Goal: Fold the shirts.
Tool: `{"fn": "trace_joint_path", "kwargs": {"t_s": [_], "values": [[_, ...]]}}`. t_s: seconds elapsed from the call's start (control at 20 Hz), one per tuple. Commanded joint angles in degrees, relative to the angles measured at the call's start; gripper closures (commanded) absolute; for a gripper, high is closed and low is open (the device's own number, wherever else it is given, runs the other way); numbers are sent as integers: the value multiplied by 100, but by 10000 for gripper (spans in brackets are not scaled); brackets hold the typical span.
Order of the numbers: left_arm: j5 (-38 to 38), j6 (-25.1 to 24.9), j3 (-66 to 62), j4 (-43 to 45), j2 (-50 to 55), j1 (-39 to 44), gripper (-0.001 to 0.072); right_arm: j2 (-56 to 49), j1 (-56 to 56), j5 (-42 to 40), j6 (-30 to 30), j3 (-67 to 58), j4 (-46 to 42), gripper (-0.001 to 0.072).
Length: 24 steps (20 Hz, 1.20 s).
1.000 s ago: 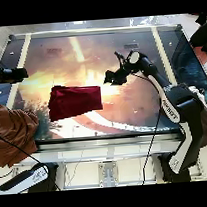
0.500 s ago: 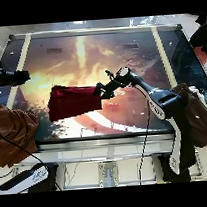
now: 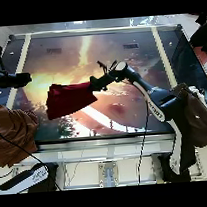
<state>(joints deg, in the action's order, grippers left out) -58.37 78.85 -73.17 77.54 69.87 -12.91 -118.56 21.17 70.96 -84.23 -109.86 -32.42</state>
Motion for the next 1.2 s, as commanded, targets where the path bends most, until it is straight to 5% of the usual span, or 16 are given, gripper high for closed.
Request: {"fn": "trace_joint_path", "kwargs": {"t_s": [0.0,0.15,0.55,0.85,1.15], "values": [[-2,-2,4,2,4,2,698,610,-686,903,-660,-774,-1845,696],[0,-4,4,0,4,2,698,1661,-1585,1729,-940,-780,-3314,697],[2,-2,4,0,4,2,698,4297,-4489,3410,-914,-42,-5152,698],[-2,0,4,-2,4,4,698,6625,-7158,2997,-260,2955,-5493,698],[-20,-2,4,-238,4,7,698,7608,-8778,1862,83,5641,-5458,695]]}}
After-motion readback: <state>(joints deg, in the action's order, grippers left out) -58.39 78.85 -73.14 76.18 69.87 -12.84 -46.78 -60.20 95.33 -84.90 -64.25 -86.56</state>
